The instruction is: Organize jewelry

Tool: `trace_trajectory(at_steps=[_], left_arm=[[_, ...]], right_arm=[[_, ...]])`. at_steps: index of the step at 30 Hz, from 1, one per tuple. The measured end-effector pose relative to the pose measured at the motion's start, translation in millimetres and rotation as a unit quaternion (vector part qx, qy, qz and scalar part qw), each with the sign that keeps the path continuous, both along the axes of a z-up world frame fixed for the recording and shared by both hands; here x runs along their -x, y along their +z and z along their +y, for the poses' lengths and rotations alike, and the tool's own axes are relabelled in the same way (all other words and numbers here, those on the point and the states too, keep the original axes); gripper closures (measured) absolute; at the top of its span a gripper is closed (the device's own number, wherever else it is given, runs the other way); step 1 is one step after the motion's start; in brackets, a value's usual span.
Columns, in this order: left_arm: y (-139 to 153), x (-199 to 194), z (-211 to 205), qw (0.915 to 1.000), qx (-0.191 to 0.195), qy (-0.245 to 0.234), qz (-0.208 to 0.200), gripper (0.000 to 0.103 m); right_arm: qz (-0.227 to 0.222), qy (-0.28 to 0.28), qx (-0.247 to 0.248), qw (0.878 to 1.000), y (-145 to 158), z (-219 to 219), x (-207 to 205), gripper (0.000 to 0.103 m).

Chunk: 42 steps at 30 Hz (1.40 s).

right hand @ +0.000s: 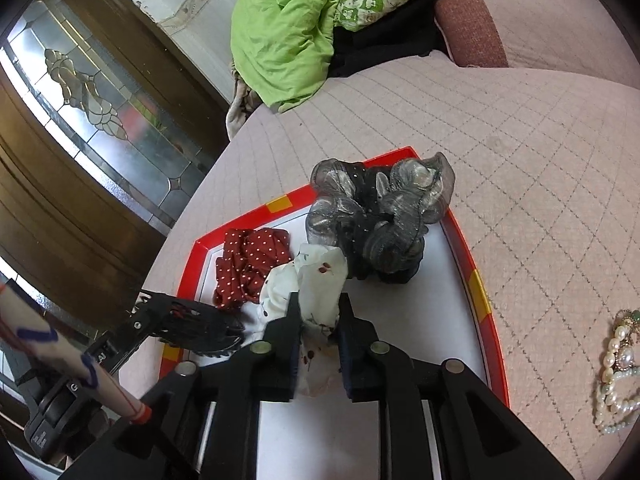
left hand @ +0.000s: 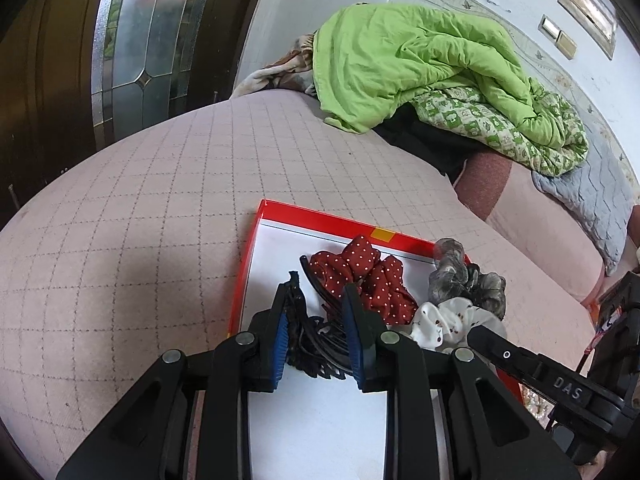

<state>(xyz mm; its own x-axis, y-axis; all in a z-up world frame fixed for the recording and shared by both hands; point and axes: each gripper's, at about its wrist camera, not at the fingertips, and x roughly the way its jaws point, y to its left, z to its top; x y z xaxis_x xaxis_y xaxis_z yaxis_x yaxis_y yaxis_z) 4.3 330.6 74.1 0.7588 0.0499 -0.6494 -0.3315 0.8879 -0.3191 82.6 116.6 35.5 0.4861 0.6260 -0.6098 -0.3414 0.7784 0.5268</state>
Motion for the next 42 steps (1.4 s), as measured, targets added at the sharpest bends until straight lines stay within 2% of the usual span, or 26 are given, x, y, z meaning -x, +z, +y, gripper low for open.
trace_trajectory(at_steps=[2,3,5,11,17,19,27,33,38,42], left_arm=[[0.7,0.3,0.8,1.0,-0.002,0.0,-0.003,0.071],[1.5,1.2,1.1,1.0,-0.003,0.003,-0.005,0.066],[3.5,2.6,1.6,0.9999,-0.007,0.009,-0.01,0.062],[8.9,5.0,2.1,0.9995,-0.016,0.022,-0.018,0.061],[26.5,13.0,-9.4,0.9969,-0.044,0.031,-0.057,0.059],[33.3,15.2,-19.0,0.9956,-0.055,0.025,-0.072,0.055],[47.8,11.1,-79.7,0.989,-0.099,-0.044,-0.1,0.053],[48.0,-0.7,-125.6,0.9854,-0.09,-0.104,-0.1,0.052],[44.3,-10.1,-171.8,0.9783,-0.087,-0.164,-0.092,0.052],[34.8,-18.2,-206.7,0.9711,-0.072,-0.217,-0.069,0.051]], right_arm=[[-0.005,0.002,0.001,1.0,2.6,-0.2,2.2,0.069],[-0.006,0.002,0.001,1.0,3.3,0.2,3.4,0.069],[-0.009,0.005,0.0,1.0,5.6,0.2,4.9,0.069],[-0.014,0.004,-0.003,1.0,10.9,-3.0,7.1,0.069],[-0.029,0.004,-0.005,1.0,22.9,-9.9,11.3,0.069],[-0.036,0.002,-0.008,0.999,27.9,-14.3,13.4,0.069],[-0.053,-0.02,-0.019,0.998,47.7,-53.9,25.1,0.069],[-0.058,-0.048,-0.009,0.997,53.4,-102.0,34.0,0.069],[-0.05,-0.095,0.001,0.994,46.4,-169.1,43.8,0.069],[-0.041,-0.158,0.007,0.987,40.9,-233.5,44.8,0.069]])
